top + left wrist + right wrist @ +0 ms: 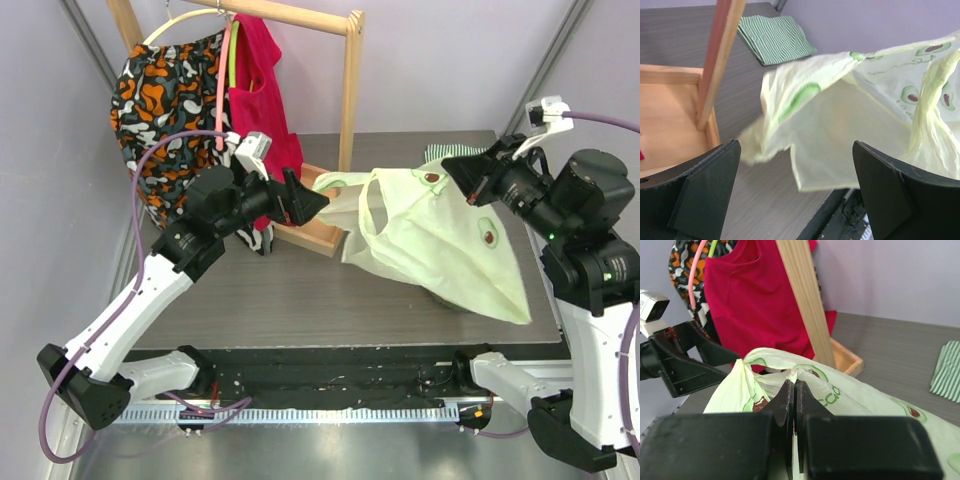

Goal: Place the fruits into the plastic bag

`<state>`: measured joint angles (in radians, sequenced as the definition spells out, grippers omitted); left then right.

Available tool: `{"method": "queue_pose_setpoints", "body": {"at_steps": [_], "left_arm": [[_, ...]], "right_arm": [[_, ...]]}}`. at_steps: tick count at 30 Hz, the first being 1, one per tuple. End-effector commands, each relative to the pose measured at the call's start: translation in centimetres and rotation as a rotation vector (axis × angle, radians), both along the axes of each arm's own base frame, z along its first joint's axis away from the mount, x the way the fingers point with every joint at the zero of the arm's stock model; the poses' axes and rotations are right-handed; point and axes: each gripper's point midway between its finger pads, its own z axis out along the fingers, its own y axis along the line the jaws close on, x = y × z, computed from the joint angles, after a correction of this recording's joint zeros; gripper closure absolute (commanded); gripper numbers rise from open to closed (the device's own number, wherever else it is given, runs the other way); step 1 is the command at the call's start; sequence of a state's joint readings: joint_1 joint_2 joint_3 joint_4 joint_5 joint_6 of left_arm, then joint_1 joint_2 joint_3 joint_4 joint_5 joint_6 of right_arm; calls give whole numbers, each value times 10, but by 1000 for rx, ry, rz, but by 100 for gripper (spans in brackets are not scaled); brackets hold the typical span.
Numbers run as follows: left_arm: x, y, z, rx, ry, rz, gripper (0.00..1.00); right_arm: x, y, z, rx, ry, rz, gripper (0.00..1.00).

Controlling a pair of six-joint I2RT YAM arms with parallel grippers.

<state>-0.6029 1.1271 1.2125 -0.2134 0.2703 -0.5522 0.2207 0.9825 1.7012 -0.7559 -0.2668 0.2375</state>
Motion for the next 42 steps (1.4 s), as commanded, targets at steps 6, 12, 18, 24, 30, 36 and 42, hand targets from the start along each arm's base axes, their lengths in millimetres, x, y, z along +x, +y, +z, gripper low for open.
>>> {"method": "queue_pose_setpoints", "body": {"at_steps": [6, 12, 18, 24, 30, 36, 42], "left_arm": [[19, 10, -3, 88, -107, 73, 0], [8, 16, -19, 142, -60, 57, 14], [-13, 22, -27, 107, -8, 35, 87], [-43, 24, -11, 61, 52, -32, 100], [-82, 15, 35, -90, 159, -159, 100], [-100, -2, 84, -280, 269, -281, 100], [-108, -17, 120, -377, 365, -395, 100]], "right_arm": [[-2, 31, 13, 88, -12, 168, 99], [11, 30, 6, 105, 3, 142, 99], [31, 35, -11, 119, 40, 135, 99], [54, 43, -38, 104, 103, 145, 99], [70, 52, -63, 94, 189, 138, 99], [92, 51, -106, 96, 330, 51, 99], [107, 44, -154, 99, 464, -51, 99]]}}
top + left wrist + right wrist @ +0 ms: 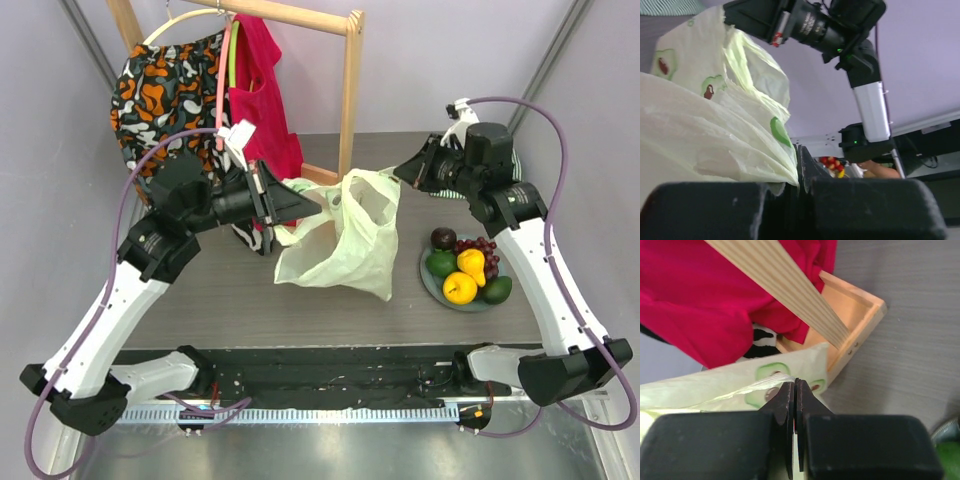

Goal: Place the fruits into the plastic bag

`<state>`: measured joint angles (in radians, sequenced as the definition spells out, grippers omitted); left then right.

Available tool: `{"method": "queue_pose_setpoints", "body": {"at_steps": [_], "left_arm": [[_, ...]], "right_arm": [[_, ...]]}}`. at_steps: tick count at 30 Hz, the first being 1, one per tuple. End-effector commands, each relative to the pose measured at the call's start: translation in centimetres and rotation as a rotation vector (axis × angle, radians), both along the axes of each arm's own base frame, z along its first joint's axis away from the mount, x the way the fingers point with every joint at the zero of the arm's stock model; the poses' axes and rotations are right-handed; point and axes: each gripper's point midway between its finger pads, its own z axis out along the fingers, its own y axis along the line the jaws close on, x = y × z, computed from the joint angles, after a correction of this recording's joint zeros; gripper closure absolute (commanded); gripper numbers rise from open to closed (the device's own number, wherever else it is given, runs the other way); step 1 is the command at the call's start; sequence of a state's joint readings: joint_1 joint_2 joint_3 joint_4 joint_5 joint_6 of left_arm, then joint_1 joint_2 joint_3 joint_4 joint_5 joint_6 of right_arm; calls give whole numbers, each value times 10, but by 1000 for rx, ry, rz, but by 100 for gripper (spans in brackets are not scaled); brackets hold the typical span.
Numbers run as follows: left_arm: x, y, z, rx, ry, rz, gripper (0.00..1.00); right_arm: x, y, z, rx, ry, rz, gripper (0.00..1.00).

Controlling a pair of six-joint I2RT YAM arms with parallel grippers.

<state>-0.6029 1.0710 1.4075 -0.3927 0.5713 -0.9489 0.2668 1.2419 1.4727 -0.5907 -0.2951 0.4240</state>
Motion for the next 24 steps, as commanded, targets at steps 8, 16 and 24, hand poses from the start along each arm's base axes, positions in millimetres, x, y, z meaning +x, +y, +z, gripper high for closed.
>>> {"method": "queue_pose_setpoints", "body": {"at_steps": [8, 16, 24], "left_arm": [[-14, -17, 43, -146, 165, -142, 100], [46, -28, -56, 33, 257, 66, 100], [82, -32, -53, 116, 156, 139, 100]], "right_arm": [[9, -20, -84, -85, 182, -145, 99], [10, -26, -116, -151, 229, -158, 95], [8, -37, -52, -157, 48, -184, 45]]}}
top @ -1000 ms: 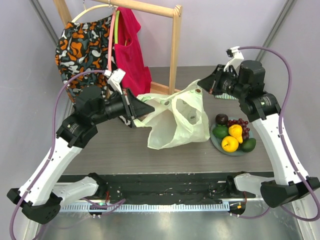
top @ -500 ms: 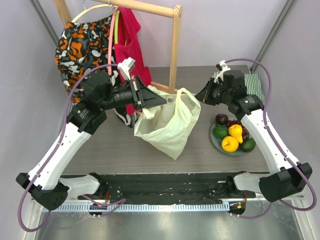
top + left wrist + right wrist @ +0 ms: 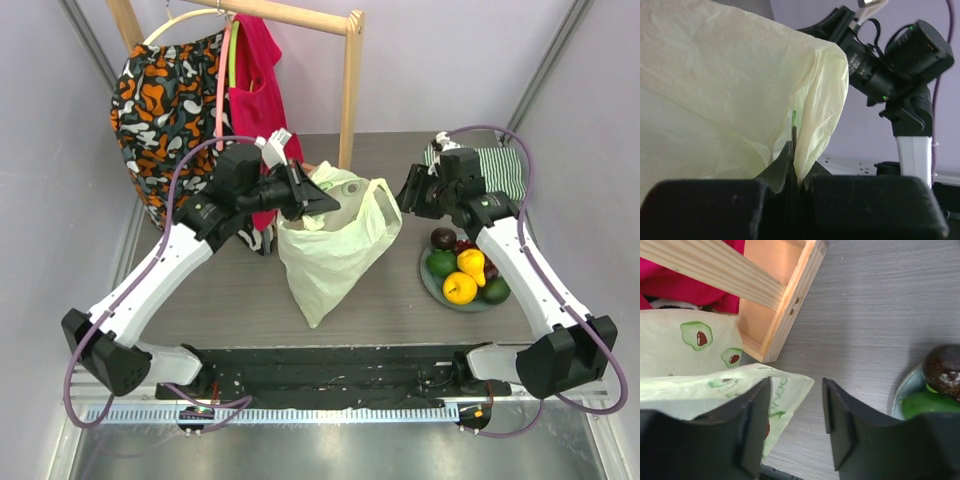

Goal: Place the fruits into the plastic bag

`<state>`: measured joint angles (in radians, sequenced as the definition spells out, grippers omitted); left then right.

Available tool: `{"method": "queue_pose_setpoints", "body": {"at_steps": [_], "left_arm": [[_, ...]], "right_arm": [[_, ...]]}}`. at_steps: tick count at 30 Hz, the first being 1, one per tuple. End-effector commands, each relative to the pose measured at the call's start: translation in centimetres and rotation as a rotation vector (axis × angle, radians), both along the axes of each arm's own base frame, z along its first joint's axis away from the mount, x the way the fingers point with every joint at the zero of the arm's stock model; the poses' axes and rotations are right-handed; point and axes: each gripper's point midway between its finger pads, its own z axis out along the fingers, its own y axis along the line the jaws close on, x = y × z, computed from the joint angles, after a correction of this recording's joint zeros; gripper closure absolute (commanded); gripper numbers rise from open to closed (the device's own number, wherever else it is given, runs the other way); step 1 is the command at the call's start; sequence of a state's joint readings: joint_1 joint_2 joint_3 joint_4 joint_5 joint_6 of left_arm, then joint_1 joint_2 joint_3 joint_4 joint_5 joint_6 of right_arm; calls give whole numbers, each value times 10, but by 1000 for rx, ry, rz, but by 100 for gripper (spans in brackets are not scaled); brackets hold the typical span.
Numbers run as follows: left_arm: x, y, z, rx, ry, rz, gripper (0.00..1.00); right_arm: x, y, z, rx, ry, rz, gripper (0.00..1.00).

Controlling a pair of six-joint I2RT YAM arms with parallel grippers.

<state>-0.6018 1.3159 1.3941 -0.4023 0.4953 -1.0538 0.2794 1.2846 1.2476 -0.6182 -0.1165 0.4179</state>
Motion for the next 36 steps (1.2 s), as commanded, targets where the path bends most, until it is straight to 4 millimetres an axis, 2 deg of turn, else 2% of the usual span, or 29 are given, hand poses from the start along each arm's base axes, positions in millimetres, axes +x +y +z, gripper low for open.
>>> {"method": "queue_pose_setpoints", "body": {"at_steps": [1, 6, 9, 10, 14, 19, 20, 24, 29, 33, 35, 36], "left_arm": [[15, 6, 31, 19, -156, 38, 100], [20, 6, 27, 31, -152, 43, 100], [23, 6, 24, 35, -149, 47, 100], [24, 5, 23, 36, -148, 45, 100], [28, 2, 21, 34, -145, 40, 100], [30, -2, 17, 34, -135, 26, 100], [31, -2, 17, 35, -136, 28, 100], [38, -3, 17, 30, -148, 50, 100], [54, -3, 23, 14, -191, 110, 100], [76, 6, 24, 7, -230, 223, 100], [82, 11, 28, -6, -254, 269, 100], [85, 13, 23, -1, -252, 284, 100]], "right_arm": [[4, -15, 78, -17, -237, -33, 41], [-13, -27, 151, 14, -449, -75, 38], [-23, -23, 188, 73, -570, -50, 37], [-27, -16, 199, 106, -609, -8, 36], [-35, 8, 203, 185, -609, 112, 36], [-42, 38, 175, 249, -522, 254, 37], [-44, 49, 166, 251, -490, 291, 39], [-56, 70, 123, 202, -353, 371, 45], [-87, 88, 77, 161, -185, 475, 53], [-119, 101, 39, 100, -32, 563, 59], [-128, 105, 28, 74, 4, 587, 59], [-132, 105, 23, 64, 27, 595, 59]]}}
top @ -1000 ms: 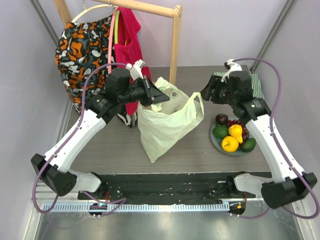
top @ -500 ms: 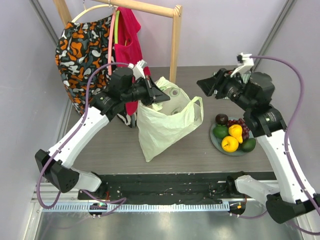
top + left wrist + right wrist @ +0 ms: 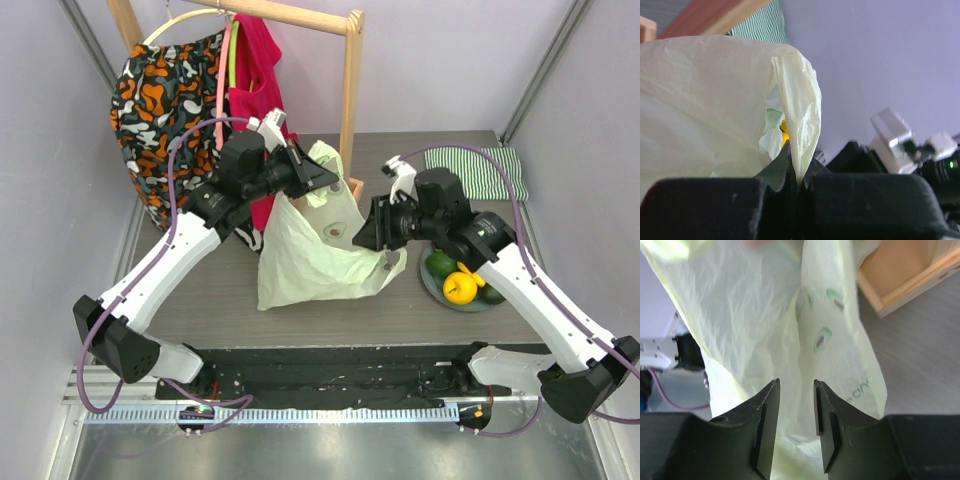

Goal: Place the fruits into the plastic bag

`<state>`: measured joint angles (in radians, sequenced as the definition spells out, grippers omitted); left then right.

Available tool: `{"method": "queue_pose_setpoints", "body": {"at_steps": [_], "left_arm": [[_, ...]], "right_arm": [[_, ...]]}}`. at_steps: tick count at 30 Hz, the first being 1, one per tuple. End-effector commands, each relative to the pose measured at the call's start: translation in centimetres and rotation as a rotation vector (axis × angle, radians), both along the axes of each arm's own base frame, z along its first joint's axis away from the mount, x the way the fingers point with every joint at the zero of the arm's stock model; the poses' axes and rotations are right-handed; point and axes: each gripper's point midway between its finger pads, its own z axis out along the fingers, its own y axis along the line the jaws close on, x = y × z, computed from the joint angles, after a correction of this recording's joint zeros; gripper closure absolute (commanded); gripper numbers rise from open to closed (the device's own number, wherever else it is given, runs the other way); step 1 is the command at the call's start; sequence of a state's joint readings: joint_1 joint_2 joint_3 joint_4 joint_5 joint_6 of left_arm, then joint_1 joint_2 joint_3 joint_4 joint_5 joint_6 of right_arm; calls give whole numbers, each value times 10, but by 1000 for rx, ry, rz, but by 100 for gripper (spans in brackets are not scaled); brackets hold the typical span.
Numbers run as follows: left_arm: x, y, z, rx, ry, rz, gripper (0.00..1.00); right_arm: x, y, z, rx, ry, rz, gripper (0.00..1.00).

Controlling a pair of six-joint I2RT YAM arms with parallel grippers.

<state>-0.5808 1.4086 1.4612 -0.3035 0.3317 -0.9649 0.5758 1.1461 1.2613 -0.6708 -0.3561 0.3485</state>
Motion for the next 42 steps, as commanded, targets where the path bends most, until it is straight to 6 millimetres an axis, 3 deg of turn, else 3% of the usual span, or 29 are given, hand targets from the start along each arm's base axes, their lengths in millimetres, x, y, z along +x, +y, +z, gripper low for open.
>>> {"method": "queue_pose_setpoints", "body": {"at_steps": [1, 4, 10, 14, 17, 20, 25, 28, 35, 39, 42], "left_arm": [[28, 13, 19, -53, -112, 138, 100], [31, 13, 16, -48, -110, 135, 100], [22, 11, -2, -8, -67, 84, 100], [14, 11, -15, 7, -42, 59, 100], [10, 12, -17, 11, -37, 50, 100], [6, 13, -22, 19, -26, 39, 100], [1, 15, -24, 36, -32, 31, 100], [0, 19, -26, 51, -36, 35, 100], [-6, 21, -24, 61, -55, 19, 100], [-8, 23, -22, 69, -65, 17, 100], [-10, 24, -22, 77, -72, 18, 100]], "right_arm": [[-28, 4, -29, -92, 83, 79, 59], [-26, 2, -29, -100, 76, 57, 59], [1, -7, 26, -70, -75, -78, 40], [18, -25, 71, -60, -186, -205, 32], [31, -49, 84, -106, -232, -337, 23], [43, -85, 74, -202, -229, -497, 17], [56, -158, 26, -345, -81, -725, 13], [61, -186, 2, -360, 2, -789, 13], [86, -204, -46, -469, 122, -780, 12], [102, -219, -60, -470, 174, -806, 11], [115, -225, -59, -389, 188, -816, 12]]}}
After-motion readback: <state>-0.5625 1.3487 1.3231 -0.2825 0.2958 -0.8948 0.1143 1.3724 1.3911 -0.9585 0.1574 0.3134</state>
